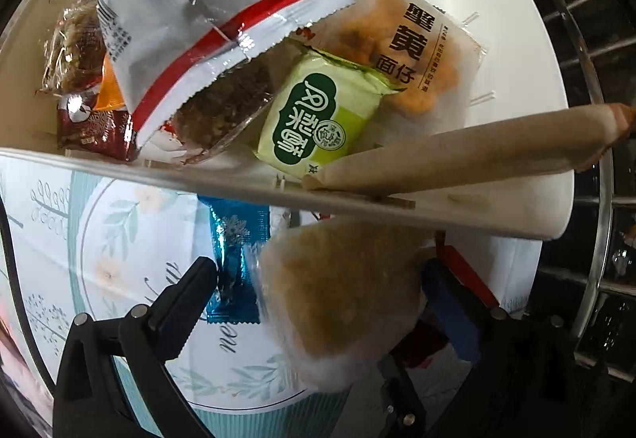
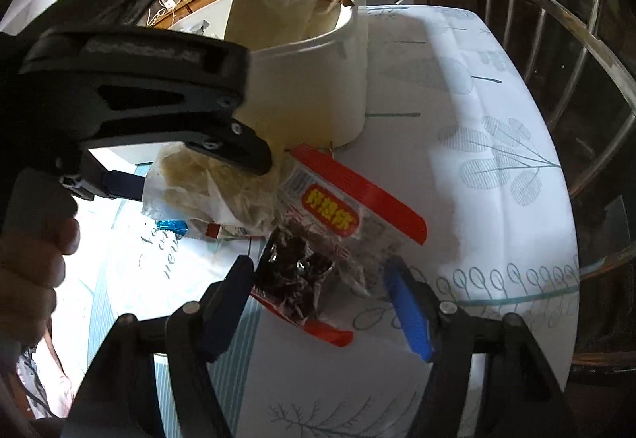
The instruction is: Organize snacks
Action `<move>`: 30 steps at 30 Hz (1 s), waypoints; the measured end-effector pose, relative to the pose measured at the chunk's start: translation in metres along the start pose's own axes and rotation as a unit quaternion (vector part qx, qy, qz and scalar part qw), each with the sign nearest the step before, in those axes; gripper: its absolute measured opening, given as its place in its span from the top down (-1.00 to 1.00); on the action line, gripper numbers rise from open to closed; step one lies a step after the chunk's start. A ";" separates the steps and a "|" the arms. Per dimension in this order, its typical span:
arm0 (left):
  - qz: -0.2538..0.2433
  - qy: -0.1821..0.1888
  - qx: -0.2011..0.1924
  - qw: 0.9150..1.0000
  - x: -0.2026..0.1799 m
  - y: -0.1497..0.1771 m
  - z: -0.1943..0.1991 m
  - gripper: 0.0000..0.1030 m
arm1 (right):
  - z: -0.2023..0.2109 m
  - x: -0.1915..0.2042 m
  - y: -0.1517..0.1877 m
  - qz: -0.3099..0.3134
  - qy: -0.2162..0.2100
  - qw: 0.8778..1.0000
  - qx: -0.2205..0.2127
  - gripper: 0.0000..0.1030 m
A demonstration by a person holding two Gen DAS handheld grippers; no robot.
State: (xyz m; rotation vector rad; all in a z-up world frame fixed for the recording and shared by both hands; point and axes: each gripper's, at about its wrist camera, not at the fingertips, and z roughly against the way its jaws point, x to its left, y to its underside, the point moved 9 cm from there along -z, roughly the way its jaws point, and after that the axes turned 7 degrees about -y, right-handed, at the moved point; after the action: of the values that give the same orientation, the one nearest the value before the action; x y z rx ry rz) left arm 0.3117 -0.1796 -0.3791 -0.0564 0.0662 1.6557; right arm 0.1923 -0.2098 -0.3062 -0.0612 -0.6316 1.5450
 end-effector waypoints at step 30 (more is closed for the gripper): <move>0.032 -0.003 0.023 0.999 0.026 0.018 0.013 0.26 | 0.002 -0.014 0.007 -0.039 -0.005 0.998 0.046 0.09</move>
State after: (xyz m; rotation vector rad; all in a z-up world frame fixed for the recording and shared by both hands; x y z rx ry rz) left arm 0.2920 -0.1541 -0.3678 -0.0158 0.1024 1.7176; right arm 0.1865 -0.2229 -0.3121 0.0391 -0.5638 1.4981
